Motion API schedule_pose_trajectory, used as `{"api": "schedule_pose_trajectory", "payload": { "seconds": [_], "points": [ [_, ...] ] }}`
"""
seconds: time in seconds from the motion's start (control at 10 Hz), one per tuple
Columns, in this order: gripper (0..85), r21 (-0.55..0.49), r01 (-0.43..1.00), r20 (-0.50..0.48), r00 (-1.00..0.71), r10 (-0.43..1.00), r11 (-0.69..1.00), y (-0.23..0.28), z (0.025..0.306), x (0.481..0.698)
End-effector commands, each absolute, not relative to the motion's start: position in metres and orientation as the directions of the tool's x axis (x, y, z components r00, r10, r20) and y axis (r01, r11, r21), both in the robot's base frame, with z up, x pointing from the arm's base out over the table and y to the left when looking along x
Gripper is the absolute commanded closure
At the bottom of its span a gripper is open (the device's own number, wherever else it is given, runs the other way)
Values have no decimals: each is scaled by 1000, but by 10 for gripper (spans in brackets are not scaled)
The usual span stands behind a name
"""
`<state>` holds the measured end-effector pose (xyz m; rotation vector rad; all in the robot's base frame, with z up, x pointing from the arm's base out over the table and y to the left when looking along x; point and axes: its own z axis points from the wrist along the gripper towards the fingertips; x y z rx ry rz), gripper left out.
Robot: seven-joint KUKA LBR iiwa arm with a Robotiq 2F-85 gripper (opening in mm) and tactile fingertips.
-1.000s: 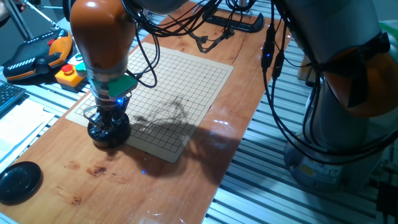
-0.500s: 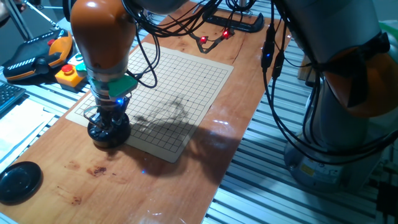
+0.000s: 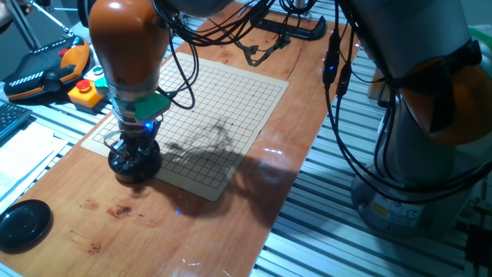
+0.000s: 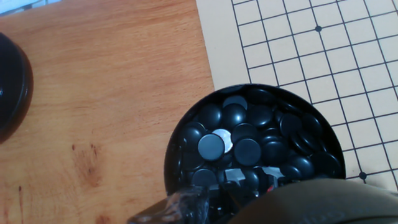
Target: Play the first move as black on the 3-4 point in the upper right corner of the Go board
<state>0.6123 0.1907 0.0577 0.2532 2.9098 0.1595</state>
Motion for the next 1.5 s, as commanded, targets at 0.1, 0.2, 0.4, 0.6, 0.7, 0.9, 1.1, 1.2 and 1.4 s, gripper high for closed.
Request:
{"api": "schedule_pose_trajectory", "payload": {
  "seconds": [0.1, 0.2, 0.4, 0.6, 0.7, 0.9, 1.1, 1.2, 1.4],
  "points": [
    [733, 123, 154, -203, -963, 177, 980, 191, 58, 612],
    [750, 123, 153, -202, -964, 175, 981, 191, 58, 612],
    [657, 117, 154, -203, -963, 176, 981, 190, 60, 612],
    [793, 116, 151, -199, -965, 172, 982, 190, 61, 612],
    [833, 115, 151, -197, -965, 172, 982, 190, 61, 612],
    [843, 109, 152, -195, -966, 171, 982, 190, 62, 611],
    [843, 111, 162, -193, -964, 181, 981, 189, 66, 611],
    [843, 117, 171, -191, -963, 191, 978, 187, 69, 610],
    [843, 121, 193, -179, -961, 213, 974, 183, 81, 608]
  ]
}}
